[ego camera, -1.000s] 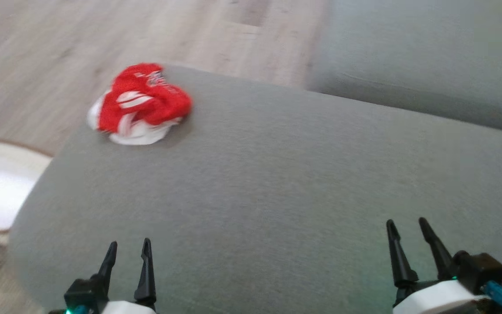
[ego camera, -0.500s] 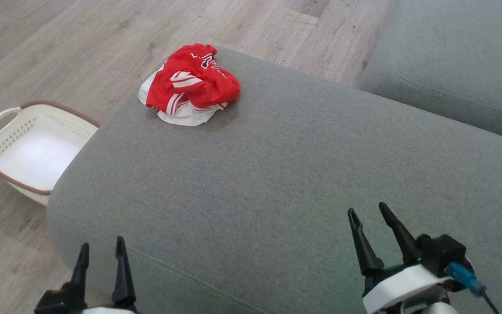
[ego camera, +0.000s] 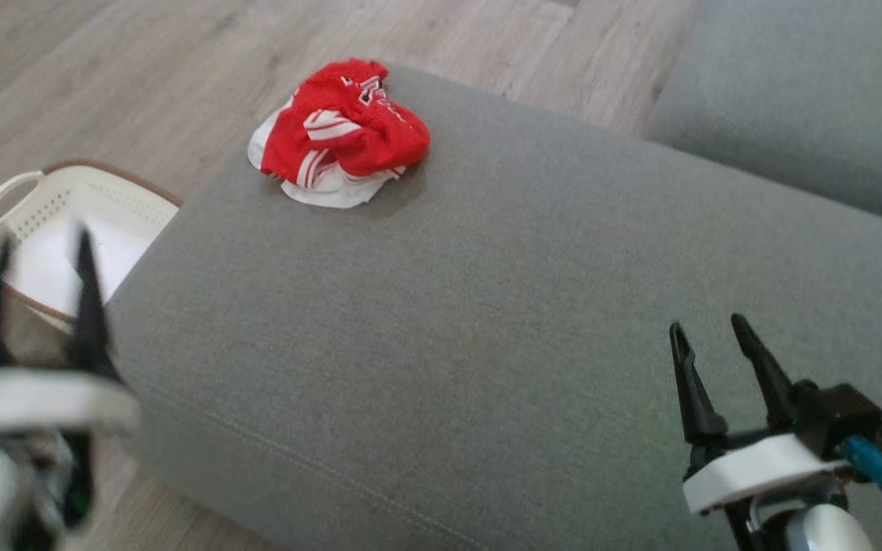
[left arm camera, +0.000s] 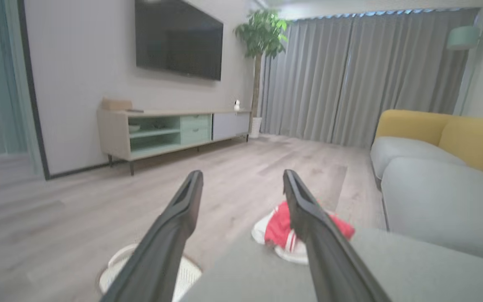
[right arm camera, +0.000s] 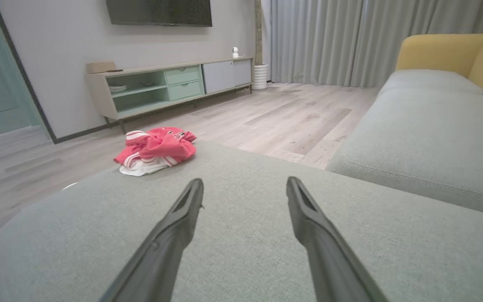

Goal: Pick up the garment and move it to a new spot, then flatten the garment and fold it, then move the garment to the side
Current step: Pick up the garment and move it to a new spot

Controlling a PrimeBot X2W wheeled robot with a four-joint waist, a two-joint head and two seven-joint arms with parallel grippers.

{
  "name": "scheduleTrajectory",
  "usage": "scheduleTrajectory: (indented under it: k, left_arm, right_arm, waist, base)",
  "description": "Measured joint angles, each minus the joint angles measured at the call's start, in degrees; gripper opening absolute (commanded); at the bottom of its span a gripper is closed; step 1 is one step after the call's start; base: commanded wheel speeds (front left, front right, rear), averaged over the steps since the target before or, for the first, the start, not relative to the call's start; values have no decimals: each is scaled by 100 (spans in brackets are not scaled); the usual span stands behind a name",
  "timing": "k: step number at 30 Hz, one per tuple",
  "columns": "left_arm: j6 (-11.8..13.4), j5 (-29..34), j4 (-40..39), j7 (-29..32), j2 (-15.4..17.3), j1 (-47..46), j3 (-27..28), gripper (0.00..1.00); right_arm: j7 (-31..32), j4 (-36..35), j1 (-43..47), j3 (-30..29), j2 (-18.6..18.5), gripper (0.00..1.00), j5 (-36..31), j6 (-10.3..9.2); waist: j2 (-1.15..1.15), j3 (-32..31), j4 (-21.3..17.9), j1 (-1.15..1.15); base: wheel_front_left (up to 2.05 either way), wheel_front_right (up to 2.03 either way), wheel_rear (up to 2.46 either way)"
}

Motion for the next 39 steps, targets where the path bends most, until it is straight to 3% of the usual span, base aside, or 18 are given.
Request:
scheduleTrajectory:
  k: [3, 7, 13, 16, 24, 32, 39]
  left_arm:
    - [-134, 315, 275, 202, 510, -886, 119, 100]
    - [-376, 73, 951, 444, 576, -2052, 407, 100]
    - [-844, -393, 2524, 746, 110, -3378, 387, 100]
    - [-1011, -483, 3080, 805, -85, -3585, 291, 100]
    - [-1757, -701, 4680, 817, -760, -4131, -56, 100]
    - [-1944, -724, 5845, 742, -1074, -4688, -138, 100]
    - [-2128, -916, 6494, 702, -1340, -4994, -107, 100]
  right_arm:
    - [257, -291, -80, 0, 1, 100, -275, 0]
    - [569, -716, -447, 53, -2, 100, -552, 0]
    - [988, -1281, -742, 68, -13, 100, -870, 0]
    - [1121, -1469, -808, 100, -15, 100, -970, 0]
    - [1459, -2168, -1114, 224, -24, 100, -1218, 0]
    - [1550, -2396, -1180, 123, -26, 100, -1321, 0]
    - [1547, -2393, -1182, 114, -27, 100, -1319, 0]
  waist:
    - [0, 220, -111, 0]
    - [0, 536, -418, 1]
    - [0, 1117, -860, 2]
    - [0, 1331, -1002, 2]
    - [0, 2308, -1421, 2]
    - [-1, 3093, -1628, 2]
    - [0, 3282, -1704, 0]
  base:
    - [0, 0, 0]
    - [0, 0, 0]
    - [0, 0, 0]
    - [0, 0, 0]
    - [0, 0, 0]
    - [0, 0, 0]
    - [0, 0, 0]
